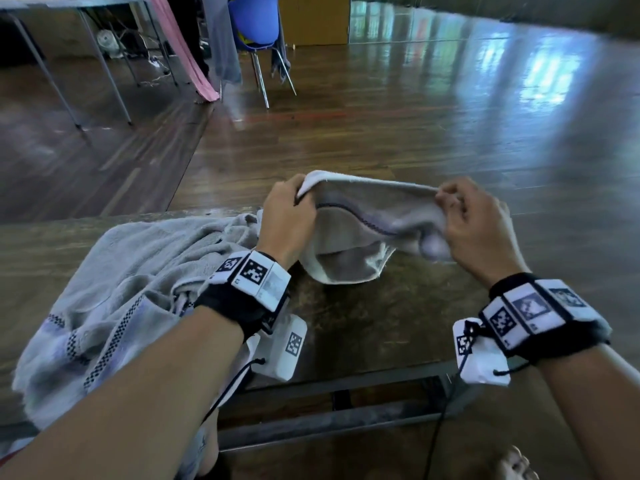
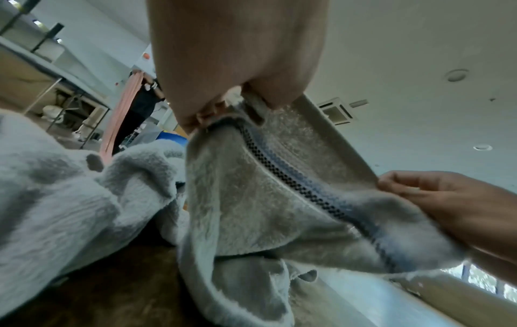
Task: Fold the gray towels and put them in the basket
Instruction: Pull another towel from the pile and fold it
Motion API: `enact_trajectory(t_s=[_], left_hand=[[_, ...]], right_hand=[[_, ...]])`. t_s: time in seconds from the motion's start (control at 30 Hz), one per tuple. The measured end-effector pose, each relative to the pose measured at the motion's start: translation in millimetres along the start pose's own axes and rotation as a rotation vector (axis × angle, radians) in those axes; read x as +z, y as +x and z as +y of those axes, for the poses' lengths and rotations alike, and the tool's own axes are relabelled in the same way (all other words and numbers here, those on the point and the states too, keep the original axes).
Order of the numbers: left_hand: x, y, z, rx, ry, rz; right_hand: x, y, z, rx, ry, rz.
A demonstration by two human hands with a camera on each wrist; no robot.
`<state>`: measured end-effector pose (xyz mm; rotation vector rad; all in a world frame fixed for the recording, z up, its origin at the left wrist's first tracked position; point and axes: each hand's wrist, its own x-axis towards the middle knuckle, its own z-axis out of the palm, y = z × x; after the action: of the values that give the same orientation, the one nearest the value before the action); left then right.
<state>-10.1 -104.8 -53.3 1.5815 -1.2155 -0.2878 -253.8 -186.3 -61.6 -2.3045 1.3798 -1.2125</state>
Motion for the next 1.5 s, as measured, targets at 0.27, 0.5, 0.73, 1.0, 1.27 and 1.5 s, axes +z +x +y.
enact_trajectory(t_s=[0.27,0.5,0.73,1.0,1.27,1.5], left_hand=[[-0.4,-8.8,10.4,-0.432,-0.109,-0.486],[4.9,-15.3,8.3,-0.272,0.612,-0.943],[9.4,-3.5,-19.1,-0.157,0.395,-0.462],[-13.5,-9.3,-62.3,-0.295,0.961,-0.554],[-10.3,-14.9,-33.7,-0.033,0.641,-0.451],[11.4,-36.9,-30.4,-0.231,0.285,-0.927]], right_hand=[[-47.2,-4.0,1.1,0.043,0.173,-0.728],[-52.0,-14.6,26.5,0.071,-0.067,-1.163],[-5.8,-7.5,33.8,0.078,-0.193,-0.621],[49.9,-29.9,12.3,-0.073,-0.175,-0.764],[52.6,-13.9,-10.6,-0.029,0.131,-0.641],[59.2,-25.9,-7.7,-0.147,-0.007,-0.758]])
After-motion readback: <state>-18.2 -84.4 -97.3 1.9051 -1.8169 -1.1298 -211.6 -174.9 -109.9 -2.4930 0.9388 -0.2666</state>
